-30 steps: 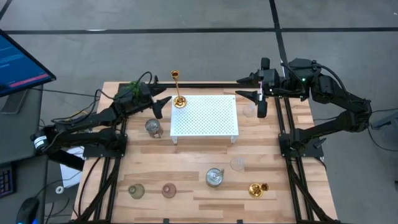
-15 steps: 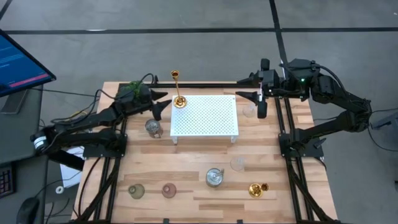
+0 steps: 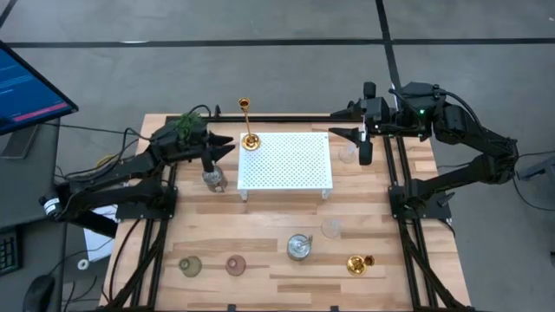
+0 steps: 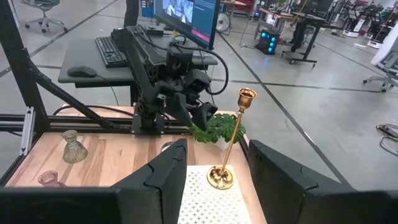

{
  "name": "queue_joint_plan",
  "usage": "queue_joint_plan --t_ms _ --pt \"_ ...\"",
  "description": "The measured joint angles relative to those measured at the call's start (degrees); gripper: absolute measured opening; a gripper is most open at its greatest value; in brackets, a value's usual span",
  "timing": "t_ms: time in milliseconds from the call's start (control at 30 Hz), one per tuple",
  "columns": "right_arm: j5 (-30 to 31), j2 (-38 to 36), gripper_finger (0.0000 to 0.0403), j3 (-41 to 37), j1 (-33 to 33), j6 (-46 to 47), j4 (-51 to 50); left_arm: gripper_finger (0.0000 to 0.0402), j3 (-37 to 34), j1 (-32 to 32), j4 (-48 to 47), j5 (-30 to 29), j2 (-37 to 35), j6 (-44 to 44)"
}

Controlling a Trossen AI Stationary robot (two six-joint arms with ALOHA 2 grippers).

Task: Pick & Place candle stick holders
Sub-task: Put the top silver scented candle on the shelf

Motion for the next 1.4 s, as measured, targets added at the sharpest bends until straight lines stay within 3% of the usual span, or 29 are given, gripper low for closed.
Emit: queue_joint_plan --t_ms 433,1400 --pt "0.0 0.0 0.0161 0.0 0.0 -0.4 0.9 0.0191 0.0 0.0 0.2 5.6 -0.8 -7.9" --pt "0.0 1.7 0.0161 0.0 0.0 -0.2 10.3 0.0191 0.0 0.0 6.4 5.5 -0.9 -18.1"
